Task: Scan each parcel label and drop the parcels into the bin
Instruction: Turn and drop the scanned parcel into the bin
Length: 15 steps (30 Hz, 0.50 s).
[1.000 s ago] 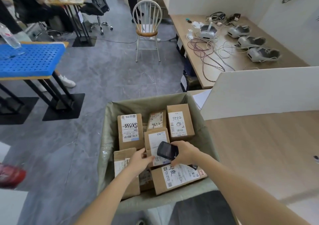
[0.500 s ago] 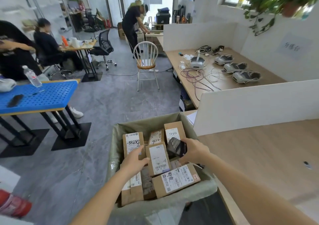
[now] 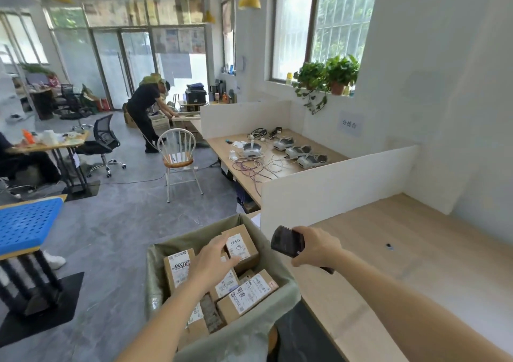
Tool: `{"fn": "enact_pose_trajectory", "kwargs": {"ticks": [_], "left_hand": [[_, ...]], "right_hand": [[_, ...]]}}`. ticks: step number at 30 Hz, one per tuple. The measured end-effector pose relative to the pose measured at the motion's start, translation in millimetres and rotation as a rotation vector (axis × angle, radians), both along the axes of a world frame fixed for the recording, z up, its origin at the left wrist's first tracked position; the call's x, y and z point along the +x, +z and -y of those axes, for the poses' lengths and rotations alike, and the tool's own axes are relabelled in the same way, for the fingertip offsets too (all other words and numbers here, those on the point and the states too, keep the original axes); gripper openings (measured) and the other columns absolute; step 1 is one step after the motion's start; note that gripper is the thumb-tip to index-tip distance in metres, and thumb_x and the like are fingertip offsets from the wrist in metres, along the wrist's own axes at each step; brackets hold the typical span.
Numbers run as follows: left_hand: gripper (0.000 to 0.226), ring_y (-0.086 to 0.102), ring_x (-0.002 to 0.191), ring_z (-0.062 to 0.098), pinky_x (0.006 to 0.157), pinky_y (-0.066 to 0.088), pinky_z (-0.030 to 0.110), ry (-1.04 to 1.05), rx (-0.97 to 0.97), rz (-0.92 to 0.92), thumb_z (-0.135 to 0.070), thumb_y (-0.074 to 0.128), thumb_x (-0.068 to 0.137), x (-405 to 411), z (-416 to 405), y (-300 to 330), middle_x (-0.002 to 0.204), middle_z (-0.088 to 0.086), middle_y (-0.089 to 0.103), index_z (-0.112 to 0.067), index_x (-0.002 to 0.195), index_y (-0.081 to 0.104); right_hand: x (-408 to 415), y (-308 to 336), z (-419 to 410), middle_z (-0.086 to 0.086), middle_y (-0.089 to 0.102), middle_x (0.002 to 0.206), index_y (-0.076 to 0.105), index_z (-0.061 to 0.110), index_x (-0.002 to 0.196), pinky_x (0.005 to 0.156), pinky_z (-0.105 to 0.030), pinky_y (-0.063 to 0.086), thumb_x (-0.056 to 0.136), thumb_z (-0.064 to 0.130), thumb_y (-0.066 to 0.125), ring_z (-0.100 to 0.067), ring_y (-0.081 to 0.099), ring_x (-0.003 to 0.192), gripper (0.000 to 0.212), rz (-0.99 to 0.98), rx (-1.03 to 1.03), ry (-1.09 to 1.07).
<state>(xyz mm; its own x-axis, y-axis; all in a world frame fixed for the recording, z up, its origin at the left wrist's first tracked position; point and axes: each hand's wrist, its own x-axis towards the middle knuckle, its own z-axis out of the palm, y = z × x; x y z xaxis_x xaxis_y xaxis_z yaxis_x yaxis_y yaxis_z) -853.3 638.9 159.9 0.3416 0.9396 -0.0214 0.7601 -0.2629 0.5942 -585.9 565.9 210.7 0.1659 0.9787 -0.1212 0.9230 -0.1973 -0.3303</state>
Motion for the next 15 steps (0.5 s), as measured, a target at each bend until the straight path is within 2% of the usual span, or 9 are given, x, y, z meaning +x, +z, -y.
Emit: {"fn": "enact_pose_trajectory", "kwargs": {"ticks": [4,10,13,15], "left_hand": [[0.078,0.033,0.145,0.016,0.114,0.036,0.044,-0.108,0.043,-0.025,-0.063,0.056,0.089,9,42,18,0.162,-0.013,0.025,-0.038,0.155,0.022],[0.080,0.028,0.148,0.018,0.114,0.035,0.043,-0.260,0.097,-0.039,-0.069,0.050,0.089,52,114,42,0.165,-0.010,0.017,-0.039,0.156,0.020],[0.081,0.021,0.151,0.018,0.118,0.029,0.042,-0.363,0.125,-0.058,-0.068,0.050,0.090,87,145,57,0.165,-0.005,0.017,-0.036,0.157,0.019],[0.082,0.022,0.151,0.018,0.119,0.028,0.042,-0.417,0.173,-0.060,-0.070,0.049,0.089,115,168,67,0.165,-0.004,0.019,-0.035,0.157,0.020]], "right_hand": [[5,22,73,0.013,0.065,0.093,0.060,0.035,0.114,0.064,-0.028,0.049,0.059,0.046,0.078,-0.015,0.063,0.089,0.059,0.027,0.029,-0.119],[27,54,187,0.012,0.064,0.094,0.059,0.036,0.115,0.066,-0.028,0.046,0.064,0.043,0.080,-0.016,0.061,0.089,0.055,0.079,0.088,-0.293],[45,68,245,0.013,0.061,0.093,0.059,0.036,0.114,0.063,-0.028,0.041,0.065,0.043,0.080,-0.017,0.060,0.089,0.054,0.087,0.128,-0.390],[60,75,285,0.012,0.063,0.096,0.058,0.037,0.117,0.064,-0.028,0.043,0.065,0.044,0.080,-0.018,0.060,0.092,0.057,0.087,0.145,-0.448]]}}
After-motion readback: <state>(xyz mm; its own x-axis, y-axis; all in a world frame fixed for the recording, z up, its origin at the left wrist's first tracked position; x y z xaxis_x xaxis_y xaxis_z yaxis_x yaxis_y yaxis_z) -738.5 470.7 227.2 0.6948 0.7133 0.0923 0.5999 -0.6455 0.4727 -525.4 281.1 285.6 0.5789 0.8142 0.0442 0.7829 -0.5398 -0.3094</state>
